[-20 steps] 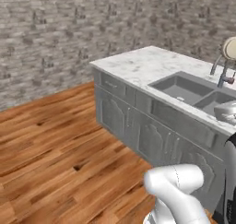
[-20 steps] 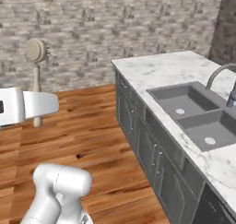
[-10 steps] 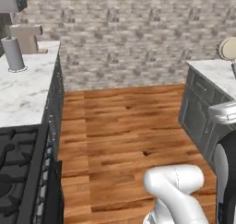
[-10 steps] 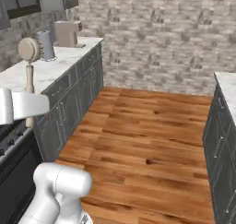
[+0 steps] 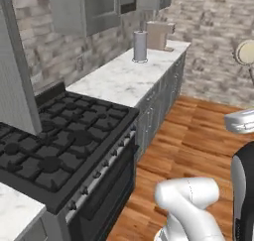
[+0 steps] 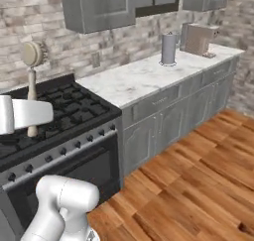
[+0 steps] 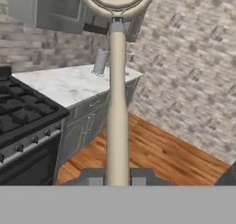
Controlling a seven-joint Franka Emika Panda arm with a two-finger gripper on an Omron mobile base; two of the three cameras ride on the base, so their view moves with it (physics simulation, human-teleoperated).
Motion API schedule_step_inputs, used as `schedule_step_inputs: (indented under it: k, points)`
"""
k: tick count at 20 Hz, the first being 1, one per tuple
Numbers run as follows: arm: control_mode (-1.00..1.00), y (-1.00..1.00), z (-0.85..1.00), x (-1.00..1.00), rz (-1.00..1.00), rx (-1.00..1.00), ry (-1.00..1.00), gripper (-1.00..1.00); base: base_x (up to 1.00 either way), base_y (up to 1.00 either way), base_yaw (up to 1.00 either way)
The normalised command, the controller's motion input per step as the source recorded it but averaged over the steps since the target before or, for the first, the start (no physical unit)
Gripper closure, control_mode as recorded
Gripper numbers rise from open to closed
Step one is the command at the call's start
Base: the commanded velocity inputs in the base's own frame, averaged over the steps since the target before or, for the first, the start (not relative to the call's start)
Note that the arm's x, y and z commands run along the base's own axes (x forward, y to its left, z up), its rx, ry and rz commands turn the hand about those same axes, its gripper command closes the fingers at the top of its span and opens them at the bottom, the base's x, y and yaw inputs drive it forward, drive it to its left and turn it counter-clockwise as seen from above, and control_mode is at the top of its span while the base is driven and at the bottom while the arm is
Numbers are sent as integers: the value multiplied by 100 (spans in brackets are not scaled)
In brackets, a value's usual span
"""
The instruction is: Grab the spray bottle from the cabinet, then place it next to the cutting board for sanitizing. Then grab the dish brush from the countertop next to the sink and place it next to the cutting board.
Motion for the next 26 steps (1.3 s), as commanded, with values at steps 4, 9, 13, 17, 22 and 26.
schedule_step_inputs:
  k: [4,9,13,17,22,26]
  points:
    - [100,0,0,0,0,0,0,100,-9,-32,95]
    - [100,0,0,0,0,0,0,100,-6,-39,92]
    - [100,0,0,0,0,0,0,100,0,-26,89]
    - [100,0,0,0,0,0,0,100,0,5,72]
    - [100,0,0,0,0,0,0,100,0,87,38]
    - [100,0,0,0,0,0,0,100,0,94,16]
